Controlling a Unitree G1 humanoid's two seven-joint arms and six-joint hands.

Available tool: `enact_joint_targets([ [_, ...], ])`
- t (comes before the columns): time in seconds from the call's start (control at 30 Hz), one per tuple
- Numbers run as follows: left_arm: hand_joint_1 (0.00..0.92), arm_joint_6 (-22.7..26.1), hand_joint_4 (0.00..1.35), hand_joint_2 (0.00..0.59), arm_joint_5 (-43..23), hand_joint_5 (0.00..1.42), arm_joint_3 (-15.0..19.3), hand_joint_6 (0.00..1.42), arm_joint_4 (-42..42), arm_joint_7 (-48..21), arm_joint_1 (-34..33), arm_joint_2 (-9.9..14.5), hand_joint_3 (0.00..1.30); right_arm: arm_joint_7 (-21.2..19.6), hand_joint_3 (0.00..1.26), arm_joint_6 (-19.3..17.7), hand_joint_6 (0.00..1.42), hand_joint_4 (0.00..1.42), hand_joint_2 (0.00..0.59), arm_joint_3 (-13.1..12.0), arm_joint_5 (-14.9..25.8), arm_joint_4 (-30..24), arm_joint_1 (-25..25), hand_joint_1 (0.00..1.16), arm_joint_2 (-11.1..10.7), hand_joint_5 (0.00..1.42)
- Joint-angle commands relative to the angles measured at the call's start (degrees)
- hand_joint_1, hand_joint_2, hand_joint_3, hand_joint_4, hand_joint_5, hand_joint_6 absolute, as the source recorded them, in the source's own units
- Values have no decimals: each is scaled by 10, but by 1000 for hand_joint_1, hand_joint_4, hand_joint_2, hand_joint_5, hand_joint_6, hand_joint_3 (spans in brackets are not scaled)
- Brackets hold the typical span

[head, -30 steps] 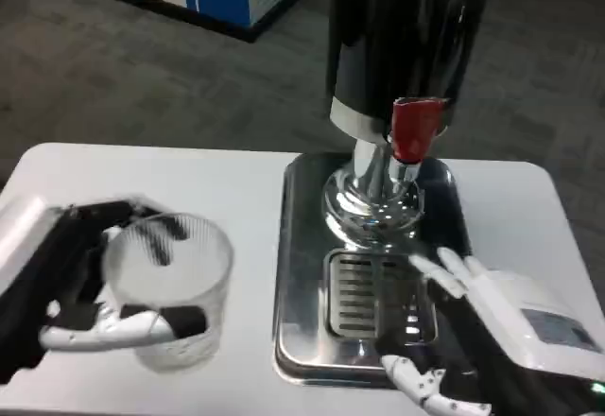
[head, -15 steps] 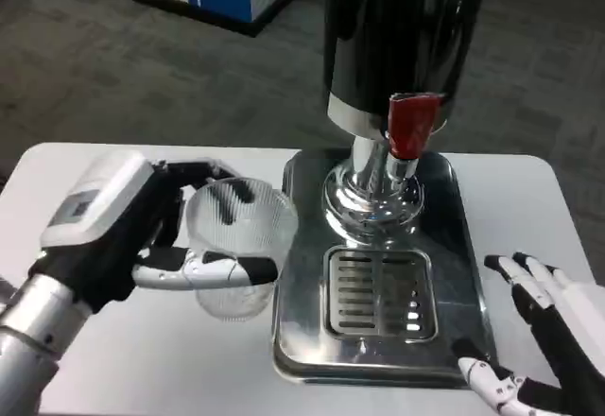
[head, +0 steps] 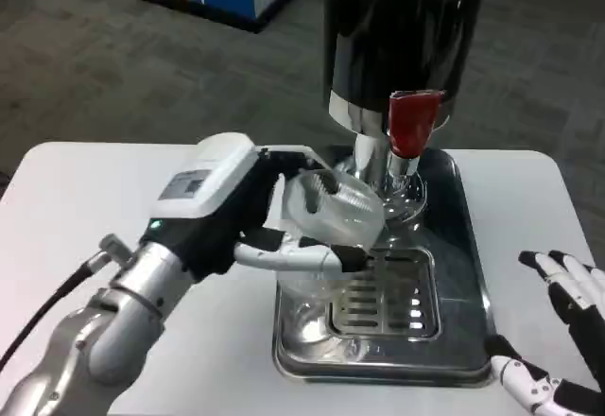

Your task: Grasp the cup under the faucet to collect the drink, then remove the cup.

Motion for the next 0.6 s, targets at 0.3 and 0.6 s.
enact_joint_targets([
  [0.3, 538, 14, 1131, 0, 58, 1286, -71, 1424, 89, 84, -71, -41, 1002, -4, 75, 0, 0, 0, 413, -52, 47, -30, 32, 318, -13, 0],
  [0.6, 519, 15, 977, 3, 68, 1139, -110, 1364, 113, 95, -85, -47, 906, -6, 80, 1, 0, 0, 414, -75, 73, -35, 43, 312, -22, 1],
])
